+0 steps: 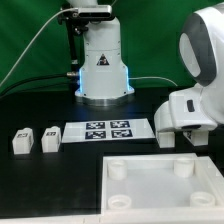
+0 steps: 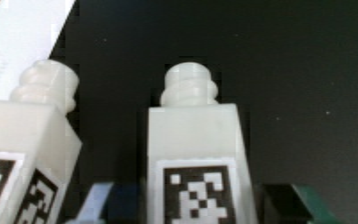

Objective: Assemble one leg

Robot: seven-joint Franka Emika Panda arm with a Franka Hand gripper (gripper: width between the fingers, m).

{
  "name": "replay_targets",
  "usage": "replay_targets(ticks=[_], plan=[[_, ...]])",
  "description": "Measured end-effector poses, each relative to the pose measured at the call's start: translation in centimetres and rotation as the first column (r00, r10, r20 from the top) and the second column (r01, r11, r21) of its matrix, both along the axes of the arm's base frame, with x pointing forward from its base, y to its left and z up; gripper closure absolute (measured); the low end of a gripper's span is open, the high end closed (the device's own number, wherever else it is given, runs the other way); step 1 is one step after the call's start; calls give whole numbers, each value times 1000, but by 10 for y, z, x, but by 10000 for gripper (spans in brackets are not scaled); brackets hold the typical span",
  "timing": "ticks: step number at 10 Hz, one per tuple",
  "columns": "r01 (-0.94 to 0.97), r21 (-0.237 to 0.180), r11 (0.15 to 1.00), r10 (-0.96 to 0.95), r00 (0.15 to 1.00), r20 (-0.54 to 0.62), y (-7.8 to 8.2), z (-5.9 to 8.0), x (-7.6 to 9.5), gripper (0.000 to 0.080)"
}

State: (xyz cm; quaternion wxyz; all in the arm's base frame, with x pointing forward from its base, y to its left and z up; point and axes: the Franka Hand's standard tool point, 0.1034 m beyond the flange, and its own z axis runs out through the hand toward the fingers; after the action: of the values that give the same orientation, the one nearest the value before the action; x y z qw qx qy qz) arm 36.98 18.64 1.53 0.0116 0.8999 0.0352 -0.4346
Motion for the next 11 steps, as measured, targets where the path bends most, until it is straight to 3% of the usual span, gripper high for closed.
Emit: replay_targets(ticks=[1,2,3,4,5,6,7,10,11], plan=[[0,3,1000,0,1000,5,-1,3,4,510],[-29,36,999,28,999,18,-7,21,21,509],[-47,66,997,40,994,100,-14,53,51,509],[-69,87,994,55,986,155,-22,79,67,509],[-62,95,994,39,972,232,-28,97,85,509],[-51,97,994,10,922,387,-35,119,102,509],[-57,89,994,9,882,471,-39,137,99,509],[-75,113,991,-37,652,757,-39,137,110,509],[-176,110,978,8,563,826,-58,143,124,509]])
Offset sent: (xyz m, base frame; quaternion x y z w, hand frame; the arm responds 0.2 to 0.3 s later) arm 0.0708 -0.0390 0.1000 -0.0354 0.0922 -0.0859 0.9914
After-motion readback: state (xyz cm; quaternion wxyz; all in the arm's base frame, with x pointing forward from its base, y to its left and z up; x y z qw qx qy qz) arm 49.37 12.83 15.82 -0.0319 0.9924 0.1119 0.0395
